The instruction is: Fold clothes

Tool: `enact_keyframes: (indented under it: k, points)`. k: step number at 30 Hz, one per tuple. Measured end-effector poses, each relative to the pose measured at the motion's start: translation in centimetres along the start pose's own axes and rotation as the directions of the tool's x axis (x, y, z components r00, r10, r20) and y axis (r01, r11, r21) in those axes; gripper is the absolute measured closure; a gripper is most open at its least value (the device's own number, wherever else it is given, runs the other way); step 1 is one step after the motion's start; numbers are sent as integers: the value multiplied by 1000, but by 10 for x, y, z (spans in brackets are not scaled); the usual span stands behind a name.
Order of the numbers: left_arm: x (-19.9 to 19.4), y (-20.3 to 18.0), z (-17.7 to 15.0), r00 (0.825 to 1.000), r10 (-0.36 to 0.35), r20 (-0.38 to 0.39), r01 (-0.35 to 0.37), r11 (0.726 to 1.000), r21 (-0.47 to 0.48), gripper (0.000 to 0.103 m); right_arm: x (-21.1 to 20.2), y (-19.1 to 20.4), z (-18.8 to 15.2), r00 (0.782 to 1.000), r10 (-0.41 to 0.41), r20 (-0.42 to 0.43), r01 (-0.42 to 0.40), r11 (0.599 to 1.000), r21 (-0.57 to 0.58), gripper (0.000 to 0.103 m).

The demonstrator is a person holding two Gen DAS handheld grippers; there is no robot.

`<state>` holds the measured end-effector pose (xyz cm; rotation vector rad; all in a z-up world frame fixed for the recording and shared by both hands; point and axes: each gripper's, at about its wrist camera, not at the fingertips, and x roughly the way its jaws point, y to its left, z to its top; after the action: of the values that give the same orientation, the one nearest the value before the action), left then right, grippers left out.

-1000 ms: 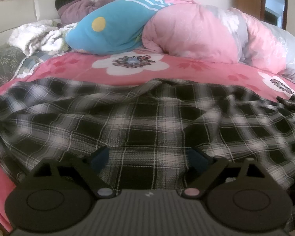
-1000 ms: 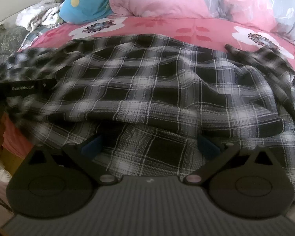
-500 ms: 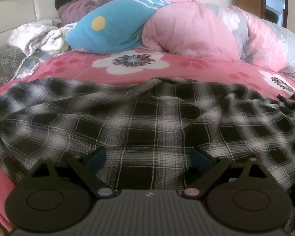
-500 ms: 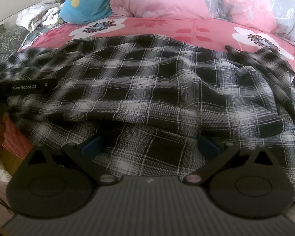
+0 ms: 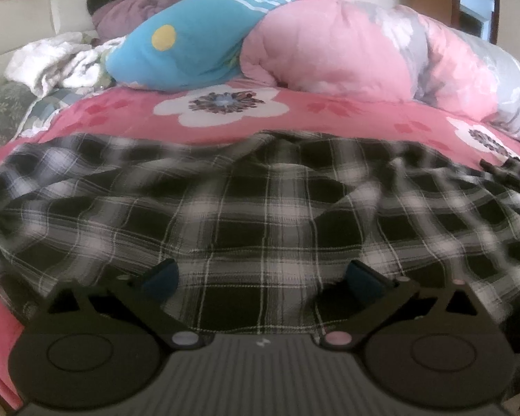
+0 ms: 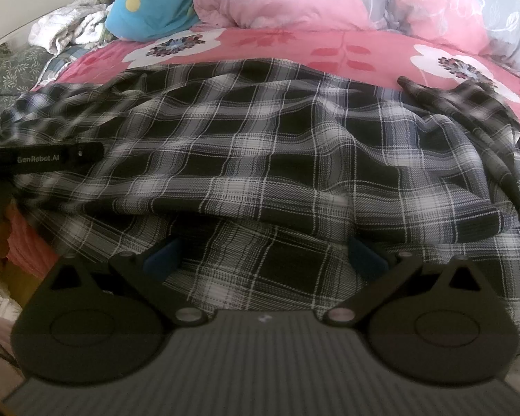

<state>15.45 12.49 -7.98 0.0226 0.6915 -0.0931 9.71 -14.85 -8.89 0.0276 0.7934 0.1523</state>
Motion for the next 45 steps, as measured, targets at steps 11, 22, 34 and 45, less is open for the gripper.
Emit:
enact_keyframes:
  k: [11,22,34,45]
  points:
    - [-11,29,10,999,-18,39,23,990,-137,5,-35,-2,11,985,163,61,-154,980,-125,1]
    - [-1,41,14,1000,-14,26,18,987,-160,13,-35,73,10,956,199,214,20,685,-729,38]
    - [2,40,13,1000,-12,20,14,994,-113,13,-12,100,-25,976,154,155,83,394,-915,93]
    - [3,43,14,1000,-2,21,4,995,-97,14,-50,95,-13,965,227,134,21,443,-896,103]
